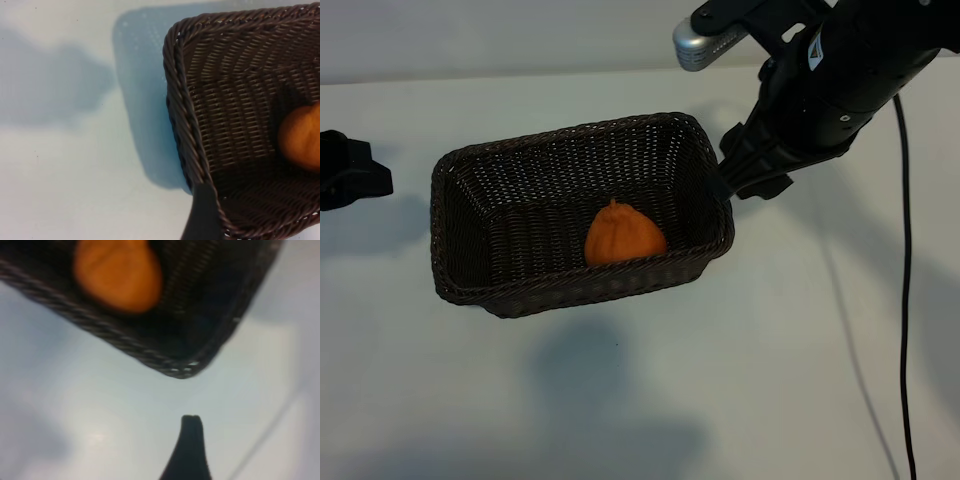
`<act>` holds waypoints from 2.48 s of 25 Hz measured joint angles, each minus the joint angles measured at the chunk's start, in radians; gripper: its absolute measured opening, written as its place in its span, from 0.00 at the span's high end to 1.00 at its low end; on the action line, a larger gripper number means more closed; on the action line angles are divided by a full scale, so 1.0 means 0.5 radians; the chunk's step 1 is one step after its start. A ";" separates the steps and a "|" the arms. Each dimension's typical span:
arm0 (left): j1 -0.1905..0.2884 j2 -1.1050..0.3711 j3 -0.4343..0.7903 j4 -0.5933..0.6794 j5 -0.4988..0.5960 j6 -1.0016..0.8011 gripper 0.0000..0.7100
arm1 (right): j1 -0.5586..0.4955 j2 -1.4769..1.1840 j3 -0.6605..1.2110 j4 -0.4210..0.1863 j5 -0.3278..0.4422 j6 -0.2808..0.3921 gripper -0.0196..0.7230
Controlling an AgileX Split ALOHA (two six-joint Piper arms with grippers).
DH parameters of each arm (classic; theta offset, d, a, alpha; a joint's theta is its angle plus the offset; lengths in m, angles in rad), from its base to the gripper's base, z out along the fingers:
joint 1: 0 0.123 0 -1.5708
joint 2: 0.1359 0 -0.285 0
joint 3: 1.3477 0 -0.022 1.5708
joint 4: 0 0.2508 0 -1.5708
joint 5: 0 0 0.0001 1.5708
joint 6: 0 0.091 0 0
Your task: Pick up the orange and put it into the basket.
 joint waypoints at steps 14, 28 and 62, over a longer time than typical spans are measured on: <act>0.000 0.000 0.000 -0.031 0.000 0.009 0.17 | 0.000 0.000 0.000 0.236 -0.102 -0.088 0.17; 0.000 0.000 0.000 -0.247 -0.080 0.009 0.17 | 0.000 0.064 0.000 0.356 -0.185 -0.134 0.17; 0.000 0.187 0.000 -0.875 0.046 0.524 0.17 | 0.000 0.071 0.000 0.365 -0.185 -0.165 0.17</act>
